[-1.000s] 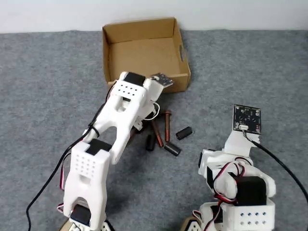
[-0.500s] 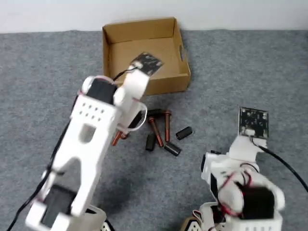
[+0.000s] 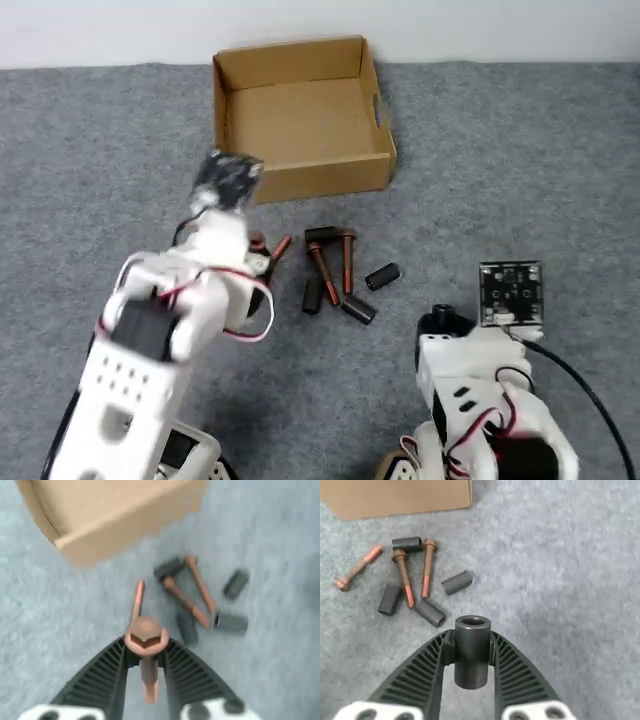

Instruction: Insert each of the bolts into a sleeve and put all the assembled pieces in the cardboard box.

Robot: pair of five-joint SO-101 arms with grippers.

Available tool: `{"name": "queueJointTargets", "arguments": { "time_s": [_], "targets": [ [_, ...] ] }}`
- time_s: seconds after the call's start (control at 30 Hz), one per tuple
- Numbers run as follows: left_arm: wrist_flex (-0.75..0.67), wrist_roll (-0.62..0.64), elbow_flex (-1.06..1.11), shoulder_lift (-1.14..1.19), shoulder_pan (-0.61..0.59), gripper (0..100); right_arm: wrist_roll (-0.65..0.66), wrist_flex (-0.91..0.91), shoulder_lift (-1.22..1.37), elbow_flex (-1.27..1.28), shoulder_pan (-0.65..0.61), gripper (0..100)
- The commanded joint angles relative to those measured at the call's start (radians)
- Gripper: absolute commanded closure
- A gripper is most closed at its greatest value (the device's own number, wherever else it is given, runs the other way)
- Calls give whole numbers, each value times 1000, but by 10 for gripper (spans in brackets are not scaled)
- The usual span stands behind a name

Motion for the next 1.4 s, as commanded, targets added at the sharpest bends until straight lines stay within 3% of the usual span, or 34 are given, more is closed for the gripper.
{"name": "queueJointTargets", "arguments": {
  "time_s": [0.0,0.1,0.37,0.47,0.53,0.67,1.27,1.37],
  "targets": [
    [-155,152,99,-199,8,996,8,-91,-5,28,-64,991],
    [-269,278,177,-327,8,996,8,-171,-10,81,-133,991],
    [-535,293,403,-658,35,996,12,-432,-12,233,-337,991],
    [-542,307,443,-783,126,996,14,-492,-4,241,-441,991],
    [-542,382,466,-855,180,996,14,-506,-2,245,-496,991],
    [-505,446,484,-930,229,996,17,-539,-7,269,-549,991],
    [-462,425,506,-930,221,996,336,-757,-10,259,-561,991],
    [-476,404,507,-930,164,996,367,-777,-10,259,-561,991]
  ]
}}
